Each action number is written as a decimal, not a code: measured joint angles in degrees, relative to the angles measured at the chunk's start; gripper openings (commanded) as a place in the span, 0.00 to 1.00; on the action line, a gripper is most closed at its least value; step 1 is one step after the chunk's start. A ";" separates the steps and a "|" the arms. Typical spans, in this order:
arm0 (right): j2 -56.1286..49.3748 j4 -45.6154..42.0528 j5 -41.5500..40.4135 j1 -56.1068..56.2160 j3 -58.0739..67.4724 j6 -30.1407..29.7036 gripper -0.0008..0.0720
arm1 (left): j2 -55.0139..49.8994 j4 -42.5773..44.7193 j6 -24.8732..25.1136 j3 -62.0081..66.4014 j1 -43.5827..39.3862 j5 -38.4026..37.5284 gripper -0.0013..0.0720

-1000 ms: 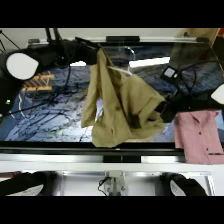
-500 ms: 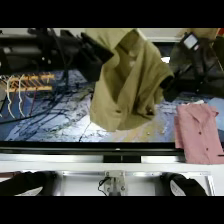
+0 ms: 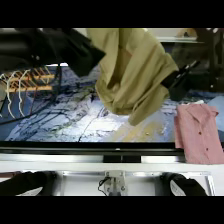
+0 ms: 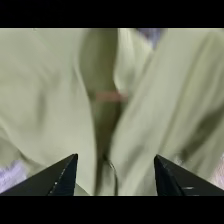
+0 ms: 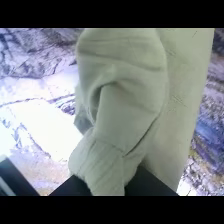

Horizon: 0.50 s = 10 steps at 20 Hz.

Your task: Fold the shirts.

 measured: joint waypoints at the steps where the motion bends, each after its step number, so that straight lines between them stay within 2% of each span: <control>1: 0.00 0.04 0.92 0.00 0.13 0.28 0.09 | -0.11 0.26 0.04 0.22 -0.04 3.04 0.83; 2: 0.00 0.26 1.66 0.00 0.24 0.61 0.09 | -0.33 0.39 0.26 0.39 -0.11 5.92 0.87; 7: 0.00 0.26 2.36 0.00 0.42 0.59 0.09 | -4.07 0.66 1.01 0.72 -1.49 16.09 0.85; 10: 0.00 0.31 0.87 0.00 0.44 0.17 0.09 | -7.28 0.83 -0.44 0.74 -2.19 21.79 0.83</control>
